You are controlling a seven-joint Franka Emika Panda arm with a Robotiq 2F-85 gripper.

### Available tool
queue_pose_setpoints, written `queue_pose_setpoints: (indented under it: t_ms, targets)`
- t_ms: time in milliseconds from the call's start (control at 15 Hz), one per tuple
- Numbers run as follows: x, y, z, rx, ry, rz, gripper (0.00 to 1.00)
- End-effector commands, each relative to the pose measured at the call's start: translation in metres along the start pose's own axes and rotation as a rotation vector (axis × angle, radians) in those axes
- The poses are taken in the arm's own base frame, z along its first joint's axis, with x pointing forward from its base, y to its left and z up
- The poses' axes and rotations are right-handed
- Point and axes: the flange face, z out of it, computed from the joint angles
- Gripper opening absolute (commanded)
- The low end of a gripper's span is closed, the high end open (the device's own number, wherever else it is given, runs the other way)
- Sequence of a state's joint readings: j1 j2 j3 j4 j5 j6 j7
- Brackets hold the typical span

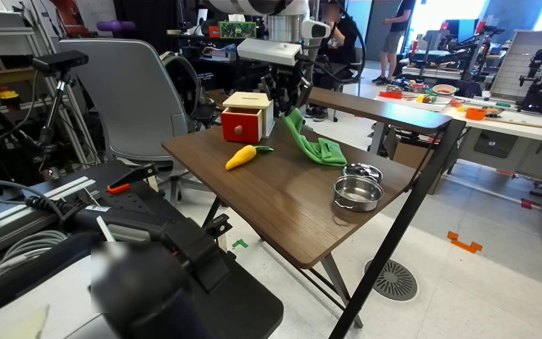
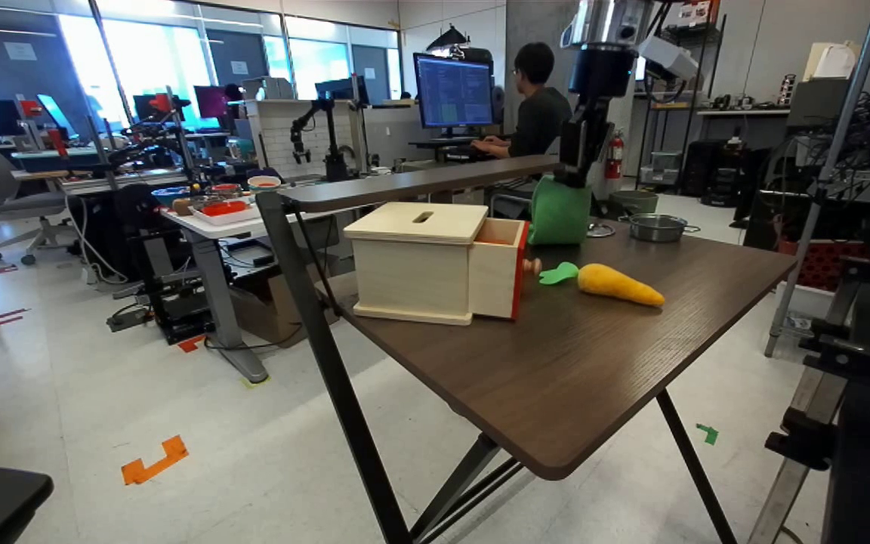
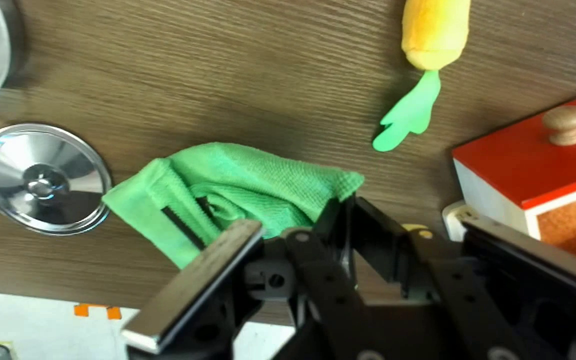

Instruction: Clean up the place

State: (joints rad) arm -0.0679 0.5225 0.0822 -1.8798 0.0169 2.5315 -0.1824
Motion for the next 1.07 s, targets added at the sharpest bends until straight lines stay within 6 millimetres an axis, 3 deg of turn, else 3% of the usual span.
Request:
queue_pose_setpoints:
  t_ms: [0, 267, 600, 1000]
  targets:
    - [-0.007, 0.041, -0.023, 0.026, 0.000, 0.043, 0.03]
    - [-0.018, 0.079, -0.006, 0.075, -0.034, 0.055, 0.03]
    - [-0.032, 0.075, 0.029, 0.095, -0.110, -0.021, 0.03]
    - [-0.017, 0.079, 0.042, 0.105, -0.162, -0.125, 0.03]
